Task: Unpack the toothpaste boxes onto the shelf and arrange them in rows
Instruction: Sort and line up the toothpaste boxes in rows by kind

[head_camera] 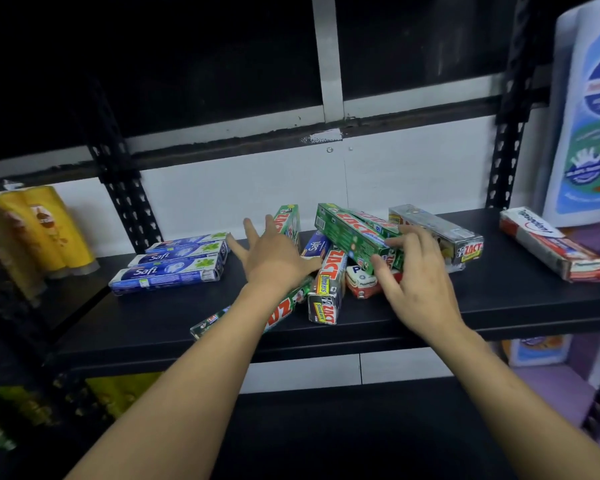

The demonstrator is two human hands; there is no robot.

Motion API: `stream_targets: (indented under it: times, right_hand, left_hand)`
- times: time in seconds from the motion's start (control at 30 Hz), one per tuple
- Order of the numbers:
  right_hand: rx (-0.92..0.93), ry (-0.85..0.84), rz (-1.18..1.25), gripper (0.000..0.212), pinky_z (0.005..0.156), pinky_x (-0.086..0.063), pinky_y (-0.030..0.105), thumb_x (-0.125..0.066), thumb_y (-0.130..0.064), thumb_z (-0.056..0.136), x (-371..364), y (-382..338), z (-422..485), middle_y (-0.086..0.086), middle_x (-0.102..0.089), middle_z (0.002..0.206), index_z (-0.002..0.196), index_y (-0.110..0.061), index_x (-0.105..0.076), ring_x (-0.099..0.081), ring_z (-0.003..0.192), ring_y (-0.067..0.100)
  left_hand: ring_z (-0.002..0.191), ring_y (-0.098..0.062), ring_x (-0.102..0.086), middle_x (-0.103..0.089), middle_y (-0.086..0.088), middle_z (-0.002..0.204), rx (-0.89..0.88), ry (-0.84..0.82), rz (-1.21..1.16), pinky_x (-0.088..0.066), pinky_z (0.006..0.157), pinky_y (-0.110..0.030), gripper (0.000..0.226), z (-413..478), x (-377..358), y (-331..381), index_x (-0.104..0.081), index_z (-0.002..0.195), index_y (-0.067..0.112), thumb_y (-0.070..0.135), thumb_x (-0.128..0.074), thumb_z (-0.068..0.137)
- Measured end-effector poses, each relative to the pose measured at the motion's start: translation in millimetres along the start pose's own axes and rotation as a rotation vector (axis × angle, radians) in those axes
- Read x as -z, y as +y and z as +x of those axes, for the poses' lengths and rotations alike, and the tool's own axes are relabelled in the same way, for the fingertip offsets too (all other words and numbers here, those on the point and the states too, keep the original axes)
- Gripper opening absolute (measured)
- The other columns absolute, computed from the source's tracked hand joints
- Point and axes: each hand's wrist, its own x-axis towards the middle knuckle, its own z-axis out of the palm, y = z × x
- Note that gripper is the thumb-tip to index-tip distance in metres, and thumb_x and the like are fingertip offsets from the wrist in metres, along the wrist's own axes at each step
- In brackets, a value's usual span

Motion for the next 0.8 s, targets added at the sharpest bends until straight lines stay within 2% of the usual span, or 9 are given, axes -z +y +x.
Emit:
stream_targets:
  times: [0.2, 0.33, 0.43, 0.5, 0.57, 0.6, 0.67, 0.73, 0.8]
  right_hand:
    - [-0.010, -0.010, -0.032, 0.030, 0.098, -0.042, 0.041, -0.059, -0.036, 0.091, 4, -6, 1, 0.007, -0.051, 0.121, 0.110, -0.012, -0.055, -0.047, 0.116, 0.024]
    - [0.019, -0.014, -0.087, 0.029, 0.096, -0.042, 0.044, -0.059, -0.035, 0.092, 6, -7, 2, 0.007, -0.054, 0.115, 0.108, -0.011, -0.055, -0.049, 0.110, 0.025]
    - [0.013, -0.026, -0.116, 0.028, 0.095, -0.042, 0.043, -0.058, -0.036, 0.092, 7, -7, 3, 0.006, -0.054, 0.113, 0.107, -0.012, -0.054, -0.050, 0.108, 0.025]
    - [0.007, -0.025, -0.131, 0.029, 0.094, -0.042, 0.044, -0.057, -0.037, 0.091, 7, -8, 3, 0.005, -0.055, 0.111, 0.106, -0.013, -0.054, -0.050, 0.106, 0.025]
    - [-0.001, -0.023, -0.145, 0.029, 0.097, -0.042, 0.046, -0.059, -0.037, 0.091, 7, -10, 4, 0.004, -0.055, 0.112, 0.107, -0.014, -0.054, -0.050, 0.107, 0.024]
    - [0.001, -0.024, -0.156, 0.029, 0.097, -0.041, 0.048, -0.059, -0.037, 0.091, 7, -11, 4, 0.003, -0.055, 0.112, 0.107, -0.014, -0.055, -0.050, 0.107, 0.024]
    - [0.016, -0.033, -0.192, 0.030, 0.098, -0.039, 0.050, -0.059, -0.038, 0.091, 6, -14, 4, 0.004, -0.055, 0.113, 0.108, -0.014, -0.056, -0.051, 0.109, 0.026]
    - [0.034, -0.042, -0.247, 0.033, 0.101, -0.035, 0.052, -0.058, -0.040, 0.090, 6, -20, 5, 0.006, -0.056, 0.115, 0.109, -0.013, -0.057, -0.052, 0.113, 0.030]
    - [0.065, -0.041, -0.276, 0.035, 0.107, -0.030, 0.056, -0.058, -0.042, 0.091, 6, -31, 5, 0.008, -0.055, 0.124, 0.112, -0.014, -0.058, -0.048, 0.123, 0.032]
  left_hand:
    - [0.150, -0.036, 0.012, -0.007, 0.001, 0.166, 0.010, 0.013, -0.006, 0.004, 0.111, -0.072, 0.060, -3, 2, 6, -0.073, 0.100, 0.025, 0.077, -0.059, 0.074]
    - [0.150, -0.032, 0.010, -0.006, 0.002, 0.166, -0.004, 0.065, -0.072, 0.002, 0.114, -0.066, 0.047, -2, 9, 6, -0.061, 0.070, 0.020, 0.067, -0.068, 0.072]
    - [0.150, -0.029, 0.007, -0.005, 0.002, 0.166, -0.075, 0.229, -0.163, 0.001, 0.116, -0.059, 0.042, -5, 21, 3, -0.068, 0.072, 0.020, 0.062, -0.069, 0.070]
    - [0.150, -0.027, -0.004, -0.010, 0.001, 0.166, -0.170, 0.368, -0.263, -0.010, 0.115, -0.053, 0.039, -10, 30, 1, -0.069, 0.083, 0.018, 0.056, -0.071, 0.071]
    - [0.143, -0.025, -0.027, -0.017, 0.001, 0.164, -0.257, 0.462, -0.386, -0.030, 0.107, -0.046, 0.038, -13, 39, -2, -0.067, 0.095, 0.017, 0.049, -0.071, 0.075]
    - [0.133, -0.021, -0.041, -0.020, 0.001, 0.164, -0.289, 0.488, -0.444, -0.039, 0.097, -0.040, 0.038, -13, 44, -4, -0.064, 0.100, 0.015, 0.045, -0.071, 0.078]
    - [0.111, -0.015, -0.052, -0.029, -0.001, 0.160, -0.321, 0.518, -0.536, -0.042, 0.084, -0.032, 0.037, -14, 54, -10, -0.058, 0.107, 0.013, 0.039, -0.069, 0.083]
    - [0.106, -0.018, -0.058, -0.050, -0.001, 0.144, -0.316, 0.533, -0.649, -0.048, 0.084, -0.034, 0.034, -17, 62, -19, -0.055, 0.110, 0.012, 0.035, -0.066, 0.086]
    - [0.093, -0.015, -0.062, -0.060, 0.008, 0.114, -0.279, 0.530, -0.745, -0.053, 0.079, -0.036, 0.030, -22, 69, -30, -0.055, 0.109, 0.015, 0.032, -0.065, 0.088]
